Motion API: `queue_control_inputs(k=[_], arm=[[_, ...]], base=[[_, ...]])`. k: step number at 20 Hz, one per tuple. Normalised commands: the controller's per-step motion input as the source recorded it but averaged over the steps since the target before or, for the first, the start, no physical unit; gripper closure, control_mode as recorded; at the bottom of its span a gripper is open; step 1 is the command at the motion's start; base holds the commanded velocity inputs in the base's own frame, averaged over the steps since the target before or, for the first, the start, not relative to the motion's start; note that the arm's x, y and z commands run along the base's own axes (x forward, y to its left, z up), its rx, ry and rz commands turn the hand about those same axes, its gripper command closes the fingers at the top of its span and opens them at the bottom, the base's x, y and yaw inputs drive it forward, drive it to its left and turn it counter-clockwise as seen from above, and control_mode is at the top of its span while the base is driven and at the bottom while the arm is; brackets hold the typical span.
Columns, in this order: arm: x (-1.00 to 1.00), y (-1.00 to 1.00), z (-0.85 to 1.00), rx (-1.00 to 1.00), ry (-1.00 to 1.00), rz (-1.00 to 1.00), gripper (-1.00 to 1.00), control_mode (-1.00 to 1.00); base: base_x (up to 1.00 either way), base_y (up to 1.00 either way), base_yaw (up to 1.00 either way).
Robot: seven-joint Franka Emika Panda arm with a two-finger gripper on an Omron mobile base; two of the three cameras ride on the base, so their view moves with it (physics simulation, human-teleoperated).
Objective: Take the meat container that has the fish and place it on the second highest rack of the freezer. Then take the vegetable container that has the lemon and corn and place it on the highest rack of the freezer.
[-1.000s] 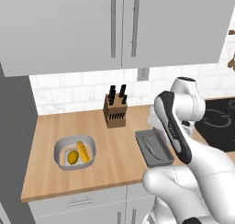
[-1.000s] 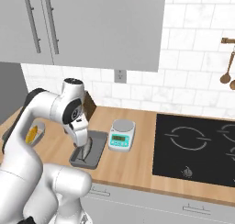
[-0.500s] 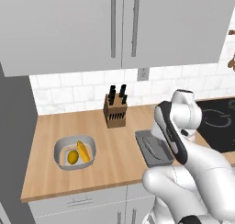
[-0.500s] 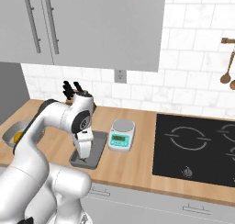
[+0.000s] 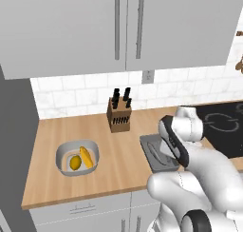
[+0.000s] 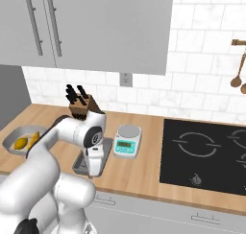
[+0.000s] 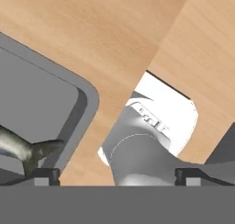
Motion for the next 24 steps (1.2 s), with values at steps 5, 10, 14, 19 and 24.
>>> queue_control_inputs(k=[5, 10, 14, 19, 24], arm=[[0.03, -0.08, -0.40, 0.00, 0.10, -0.05, -1.00, -1.00], [0.26, 0.00, -0.31, -0.01, 0.05, -0.03, -1.00, -1.00], [0.36, 0.00, -0.29, -0.03, 0.04, -0.03, -1.00, -1.00], [0.33, 0.00, -0.33, -0.04, 0.04, -0.03, 1.00, -1.00], [0.04, 0.00, -0.12, 0.00, 0.00, -0.08, 1.00, -1.00]], base=[[0.00, 0.00, 0.00], [0.00, 0.00, 0.00], [0.00, 0.00, 0.00], [0.00, 0.00, 0.00], [0.00, 0.00, 0.00]])
